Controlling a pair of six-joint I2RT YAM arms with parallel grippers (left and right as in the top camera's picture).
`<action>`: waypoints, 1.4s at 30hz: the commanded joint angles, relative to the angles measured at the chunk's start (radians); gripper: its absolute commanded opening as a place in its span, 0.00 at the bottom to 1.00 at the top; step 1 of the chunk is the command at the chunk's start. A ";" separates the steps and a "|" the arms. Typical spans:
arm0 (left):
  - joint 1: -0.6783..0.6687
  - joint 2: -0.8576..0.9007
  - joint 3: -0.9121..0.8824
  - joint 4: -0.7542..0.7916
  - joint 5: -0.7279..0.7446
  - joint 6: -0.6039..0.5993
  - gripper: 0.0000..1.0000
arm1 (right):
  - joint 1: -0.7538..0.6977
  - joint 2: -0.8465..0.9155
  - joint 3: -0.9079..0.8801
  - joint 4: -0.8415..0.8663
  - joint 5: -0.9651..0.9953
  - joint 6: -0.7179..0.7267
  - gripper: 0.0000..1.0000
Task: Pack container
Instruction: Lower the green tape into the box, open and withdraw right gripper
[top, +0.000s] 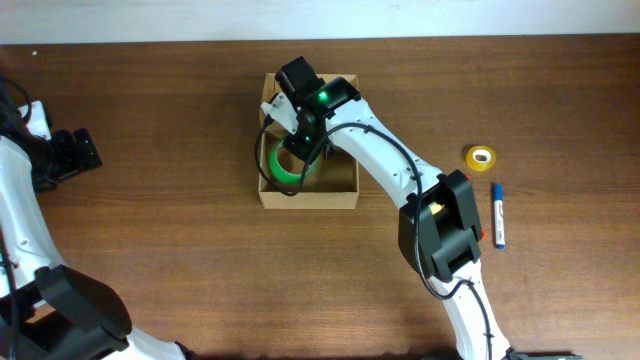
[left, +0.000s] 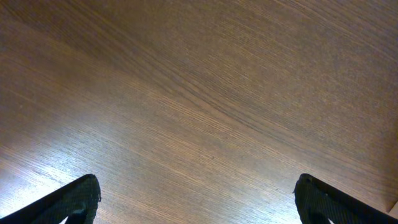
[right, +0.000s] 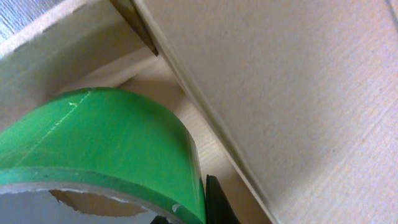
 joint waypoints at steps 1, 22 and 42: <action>0.004 0.009 -0.003 0.002 0.007 0.019 1.00 | 0.007 0.029 -0.002 0.011 0.000 -0.012 0.04; 0.004 0.009 -0.003 0.002 0.008 0.020 1.00 | 0.007 0.082 -0.003 0.019 -0.029 -0.004 0.12; 0.004 0.009 -0.003 0.002 0.007 0.019 1.00 | 0.006 0.071 -0.002 0.008 -0.029 0.004 0.45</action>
